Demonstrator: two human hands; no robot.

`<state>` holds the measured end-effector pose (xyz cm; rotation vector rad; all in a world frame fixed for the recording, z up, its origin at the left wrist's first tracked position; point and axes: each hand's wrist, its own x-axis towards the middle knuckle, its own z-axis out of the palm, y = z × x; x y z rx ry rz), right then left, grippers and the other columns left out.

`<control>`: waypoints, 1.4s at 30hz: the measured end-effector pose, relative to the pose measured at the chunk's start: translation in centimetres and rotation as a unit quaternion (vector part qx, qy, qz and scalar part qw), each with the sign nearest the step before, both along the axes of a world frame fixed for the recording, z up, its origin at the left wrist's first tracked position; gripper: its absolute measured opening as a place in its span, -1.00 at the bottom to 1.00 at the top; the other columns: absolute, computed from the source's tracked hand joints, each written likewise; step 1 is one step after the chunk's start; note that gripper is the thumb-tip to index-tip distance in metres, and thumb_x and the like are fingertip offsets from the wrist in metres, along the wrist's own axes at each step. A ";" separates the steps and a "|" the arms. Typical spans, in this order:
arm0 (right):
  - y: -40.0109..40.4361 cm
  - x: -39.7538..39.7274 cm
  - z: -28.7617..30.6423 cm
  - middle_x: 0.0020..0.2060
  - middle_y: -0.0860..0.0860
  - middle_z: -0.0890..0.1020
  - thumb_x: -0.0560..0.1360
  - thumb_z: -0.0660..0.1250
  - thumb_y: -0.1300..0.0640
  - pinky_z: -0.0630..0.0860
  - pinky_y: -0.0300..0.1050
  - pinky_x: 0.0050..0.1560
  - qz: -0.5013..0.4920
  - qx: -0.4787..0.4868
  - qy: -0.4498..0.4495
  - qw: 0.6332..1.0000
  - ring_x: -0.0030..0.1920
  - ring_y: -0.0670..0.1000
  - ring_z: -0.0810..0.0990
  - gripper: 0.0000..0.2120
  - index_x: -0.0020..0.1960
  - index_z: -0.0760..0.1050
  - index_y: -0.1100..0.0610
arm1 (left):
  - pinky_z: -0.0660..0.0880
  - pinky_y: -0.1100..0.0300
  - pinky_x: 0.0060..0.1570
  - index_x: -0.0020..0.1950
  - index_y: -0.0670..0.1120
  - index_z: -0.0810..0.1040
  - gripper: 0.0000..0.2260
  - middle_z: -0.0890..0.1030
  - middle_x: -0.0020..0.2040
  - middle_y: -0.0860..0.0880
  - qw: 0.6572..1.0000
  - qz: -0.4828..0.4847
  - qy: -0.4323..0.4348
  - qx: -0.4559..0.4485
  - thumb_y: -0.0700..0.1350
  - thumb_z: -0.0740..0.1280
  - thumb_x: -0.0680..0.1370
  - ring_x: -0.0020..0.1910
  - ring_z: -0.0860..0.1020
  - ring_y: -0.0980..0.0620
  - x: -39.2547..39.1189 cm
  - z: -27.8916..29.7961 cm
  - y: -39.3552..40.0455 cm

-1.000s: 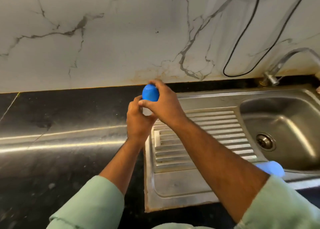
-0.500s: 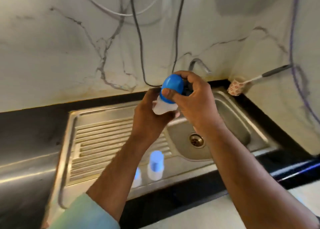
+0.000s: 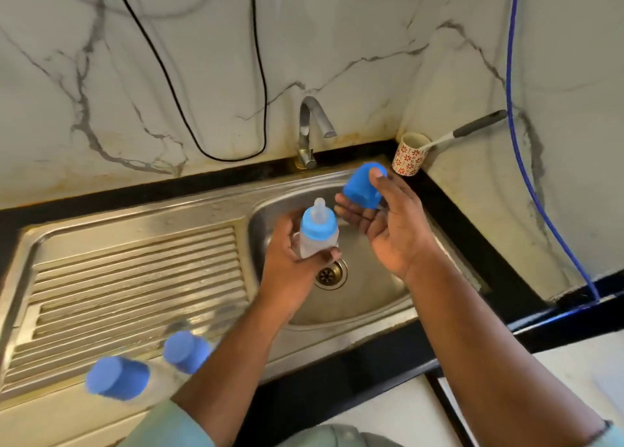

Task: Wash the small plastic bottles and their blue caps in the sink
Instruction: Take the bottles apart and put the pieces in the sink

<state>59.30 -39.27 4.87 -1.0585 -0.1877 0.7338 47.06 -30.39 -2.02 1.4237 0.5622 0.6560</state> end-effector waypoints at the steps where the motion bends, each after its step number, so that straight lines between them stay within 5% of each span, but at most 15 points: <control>1: -0.2 1.3 -0.8 0.02 0.21 0.61 0.54 0.35 0.11 0.64 0.02 -0.02 -0.004 -0.018 0.020 1.000 -0.02 0.21 0.65 -0.75 0.19 0.49 0.17 | 0.54 0.29 -0.06 0.30 -0.06 0.43 -0.42 0.58 0.15 0.01 1.000 0.011 0.010 -0.012 -0.37 0.54 0.36 0.09 0.59 0.15 1.1 -1.0 0.1; 4: -0.9 5.8 -4.1 0.09 0.14 0.57 0.48 0.43 0.07 0.60 -0.03 -0.14 0.002 -0.164 -0.019 0.986 -0.10 0.11 0.63 -0.85 0.03 0.53 0.02 | 0.54 0.32 -0.10 0.24 0.00 0.42 -0.45 0.57 0.11 0.05 0.997 0.036 0.056 -0.045 -0.35 0.54 0.38 0.03 0.57 0.20 4.4 -4.4 0.2; 8: -1.2 11.2 -10.5 -0.05 0.02 0.59 0.41 0.49 -0.04 0.47 -0.11 -0.27 0.049 -0.382 -0.141 0.912 -0.16 0.00 0.57 -0.78 -0.06 0.52 0.00 | 0.55 0.08 0.03 0.21 -0.07 0.39 -0.47 0.59 0.11 -0.13 0.988 0.064 0.126 -0.065 -0.39 0.52 0.37 0.03 0.58 0.03 7.1 -8.4 0.1; 11: -0.9 15.3 -16.9 -0.10 0.07 0.58 0.37 0.52 0.07 0.57 0.05 -0.14 0.122 -0.453 -0.232 0.852 -0.09 0.13 0.60 -0.78 -0.06 0.55 0.07 | 0.53 0.15 -0.02 0.17 -0.07 0.37 -0.45 0.58 0.07 -0.14 0.980 0.088 0.171 -0.046 -0.33 0.57 0.33 -0.02 0.56 0.02 8.9 -10.4 0.0; 14: -0.2 19.4 -23.1 0.07 0.13 0.48 0.39 0.48 0.13 0.51 -0.01 0.04 0.287 -0.549 -0.400 0.675 0.04 0.22 0.56 -0.69 0.11 0.53 0.08 | 0.46 0.32 -0.21 0.03 0.02 0.34 -0.47 0.54 -0.07 -0.03 0.963 0.134 0.230 -0.038 -0.37 0.55 0.32 -0.14 0.50 0.06 10.9 -12.7 -0.1; 18: -0.2 22.1 -28.8 0.13 0.12 0.41 0.46 0.27 0.24 0.49 -0.02 0.00 0.459 -0.545 -0.521 0.470 0.10 0.23 0.55 -0.72 0.14 0.47 0.04 | 0.45 0.24 -0.20 0.01 0.05 0.33 -0.44 0.50 -0.10 0.03 0.940 0.148 0.305 -0.031 -0.35 0.57 0.28 -0.15 0.50 0.06 12.3 -15.4 -0.8; 20: -0.4 22.4 -30.4 0.14 0.11 0.41 0.49 0.21 0.24 0.47 -0.01 0.00 0.500 -0.533 -0.551 0.404 0.12 0.22 0.53 -0.73 0.16 0.46 0.06 | 0.45 0.22 -0.18 0.07 0.01 0.33 -0.44 0.50 -0.08 0.03 0.931 0.152 0.330 -0.032 -0.32 0.58 0.30 -0.12 0.51 0.05 12.9 -15.9 -1.4; 22: -0.6 22.2 -31.3 0.15 0.11 0.42 0.52 0.20 0.21 0.47 0.00 0.00 0.510 -0.529 -0.560 0.383 0.12 0.21 0.53 -0.75 0.18 0.45 0.07 | 0.46 0.19 -0.14 0.10 0.02 0.32 -0.44 0.52 -0.06 0.02 0.925 0.151 0.347 -0.030 -0.26 0.59 0.31 -0.10 0.53 0.05 13.4 -16.0 -1.9; 28: -1.6 21.7 -31.7 0.14 0.10 0.44 0.47 0.30 0.18 0.48 -0.02 -0.03 0.523 -0.527 -0.543 0.393 0.10 0.20 0.54 -0.69 0.20 0.42 0.05 | 0.50 0.19 -0.05 0.23 0.00 0.36 -0.42 0.55 0.05 0.04 0.920 0.093 0.381 -0.001 -0.18 0.59 0.35 0.01 0.55 0.05 13.8 -15.4 -2.8; 33: -1.7 22.3 -28.8 0.15 0.09 0.47 0.40 0.46 0.01 0.48 -0.05 0.04 0.489 -0.539 -0.511 0.457 0.16 0.16 0.52 -0.53 0.25 0.42 0.08 | 0.41 0.24 0.02 0.28 -0.02 0.42 -0.42 0.54 0.11 0.08 0.923 0.054 0.380 0.041 -0.16 0.60 0.35 0.09 0.51 0.08 13.5 -14.0 -2.5; 35: -1.7 22.0 -26.4 0.18 0.08 0.53 0.45 0.44 -0.05 0.47 -0.05 0.12 0.417 -0.534 -0.484 0.554 0.19 0.13 0.52 -0.56 0.25 0.48 0.09 | 0.36 0.25 0.04 0.28 -0.01 0.45 -0.42 0.53 0.12 0.09 0.928 0.049 0.362 0.072 -0.14 0.61 0.34 0.11 0.49 0.09 13.1 -13.3 -2.2; 39: -1.0 18.7 -18.9 -0.08 0.03 0.68 0.53 0.36 -0.08 0.57 -0.03 -0.09 0.239 -0.412 -0.295 0.828 -0.12 0.05 0.68 -0.83 -0.07 0.59 0.02 | 0.40 0.17 0.13 0.30 0.01 0.49 -0.42 0.44 0.15 0.11 0.930 0.047 0.328 0.156 -0.08 0.60 0.33 0.14 0.46 0.08 12.2 -12.3 -2.5; 41: -0.9 16.4 -15.3 -0.18 -0.03 0.68 0.53 0.30 -0.20 0.63 0.01 -0.20 0.232 -0.366 -0.242 0.868 -0.24 -0.03 0.68 -0.74 -0.10 0.59 -0.03 | 0.46 0.10 0.18 0.32 0.02 0.53 -0.42 0.40 0.13 0.13 0.929 0.051 0.300 0.210 -0.03 0.59 0.33 0.14 0.46 0.07 12.0 -11.8 -3.1; 42: -0.8 15.3 -14.2 -0.23 -0.07 0.66 0.50 0.27 -0.28 0.64 -0.01 -0.24 0.235 -0.372 -0.265 0.858 -0.26 -0.05 0.67 -0.69 -0.10 0.59 -0.06 | 0.47 0.08 0.18 0.33 0.01 0.53 -0.41 0.39 0.11 0.14 0.926 0.057 0.285 0.240 -0.01 0.59 0.32 0.13 0.46 0.06 11.9 -11.4 -3.5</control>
